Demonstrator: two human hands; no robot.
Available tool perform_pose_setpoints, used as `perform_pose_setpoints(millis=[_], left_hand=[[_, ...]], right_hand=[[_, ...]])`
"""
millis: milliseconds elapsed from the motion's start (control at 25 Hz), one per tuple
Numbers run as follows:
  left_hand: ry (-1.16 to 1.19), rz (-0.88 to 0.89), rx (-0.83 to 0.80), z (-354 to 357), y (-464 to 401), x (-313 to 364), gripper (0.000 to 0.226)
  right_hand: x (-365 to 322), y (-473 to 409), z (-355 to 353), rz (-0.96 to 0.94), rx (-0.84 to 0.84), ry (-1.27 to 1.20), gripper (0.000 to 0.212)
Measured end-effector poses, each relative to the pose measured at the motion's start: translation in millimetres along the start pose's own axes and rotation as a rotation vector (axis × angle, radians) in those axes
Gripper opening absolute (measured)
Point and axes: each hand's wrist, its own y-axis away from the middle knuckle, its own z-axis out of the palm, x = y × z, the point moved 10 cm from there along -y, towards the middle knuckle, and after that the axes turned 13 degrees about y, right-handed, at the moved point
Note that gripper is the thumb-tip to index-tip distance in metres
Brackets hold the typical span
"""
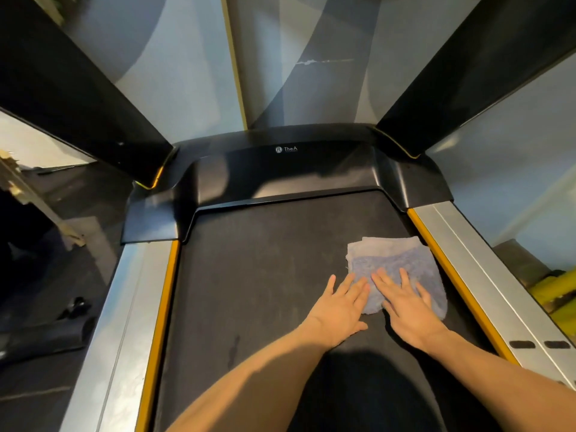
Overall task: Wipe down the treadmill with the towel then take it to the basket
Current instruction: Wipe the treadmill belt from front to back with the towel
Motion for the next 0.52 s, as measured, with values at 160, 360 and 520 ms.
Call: perform_pose_setpoints(millis=[160, 360, 520], left_hand=[[0.044, -0.004, 0.037, -4.9, -4.9, 4.3, 0.042], [0.166, -0.041, 0.055, -24.9, -13.4, 7.1, 0.060], [0.158, -0.086, 0.018, -19.0, -34.6, 11.6, 0.087]], right_hand=[[-22.7, -10.9, -13.4, -0.035, -0.012, -0.022, 0.052], [23.3, -5.4, -11.2, -0.069, -0.064, 0.124, 0.088], [50.9, -8.6, 1.7, -0.104, -0.066, 0.119, 0.086]])
